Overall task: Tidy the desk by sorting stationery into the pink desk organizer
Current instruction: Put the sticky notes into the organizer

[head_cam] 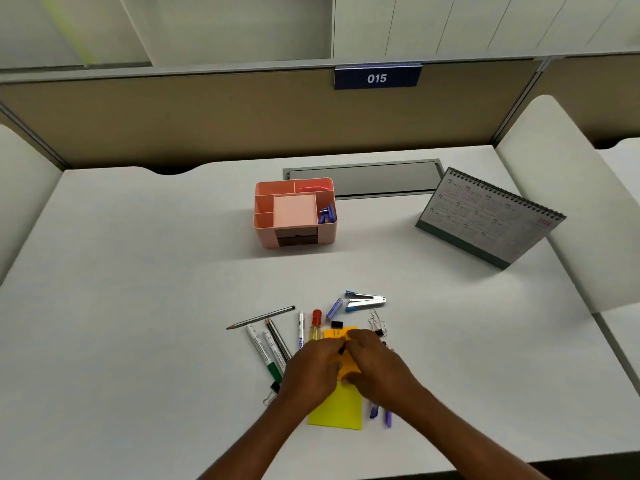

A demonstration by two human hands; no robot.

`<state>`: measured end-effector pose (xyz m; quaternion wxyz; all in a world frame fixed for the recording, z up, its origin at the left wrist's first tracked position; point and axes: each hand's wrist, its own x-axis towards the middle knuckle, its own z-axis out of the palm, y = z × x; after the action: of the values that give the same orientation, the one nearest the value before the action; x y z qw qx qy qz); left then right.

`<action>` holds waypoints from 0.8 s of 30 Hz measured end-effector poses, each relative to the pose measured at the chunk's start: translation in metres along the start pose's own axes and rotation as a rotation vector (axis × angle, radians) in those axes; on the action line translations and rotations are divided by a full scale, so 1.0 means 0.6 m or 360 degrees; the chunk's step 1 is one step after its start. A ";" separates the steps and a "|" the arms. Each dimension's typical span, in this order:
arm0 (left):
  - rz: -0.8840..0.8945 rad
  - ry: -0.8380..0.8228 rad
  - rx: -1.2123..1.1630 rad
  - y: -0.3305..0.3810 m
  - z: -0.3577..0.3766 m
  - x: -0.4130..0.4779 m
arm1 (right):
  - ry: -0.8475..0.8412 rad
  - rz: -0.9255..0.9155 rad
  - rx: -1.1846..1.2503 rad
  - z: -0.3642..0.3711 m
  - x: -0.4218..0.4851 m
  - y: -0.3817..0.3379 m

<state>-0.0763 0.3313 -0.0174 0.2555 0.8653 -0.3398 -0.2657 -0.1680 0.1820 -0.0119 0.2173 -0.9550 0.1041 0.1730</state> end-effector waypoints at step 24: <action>0.0108 0.0237 -0.0034 -0.013 -0.003 -0.011 | 0.0674 -0.0225 -0.0353 0.064 -0.007 0.018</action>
<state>-0.0755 0.3415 -0.0192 0.2982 0.8678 -0.3461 -0.1953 -0.1855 0.1903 -0.0470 0.0961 -0.9929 0.0607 -0.0364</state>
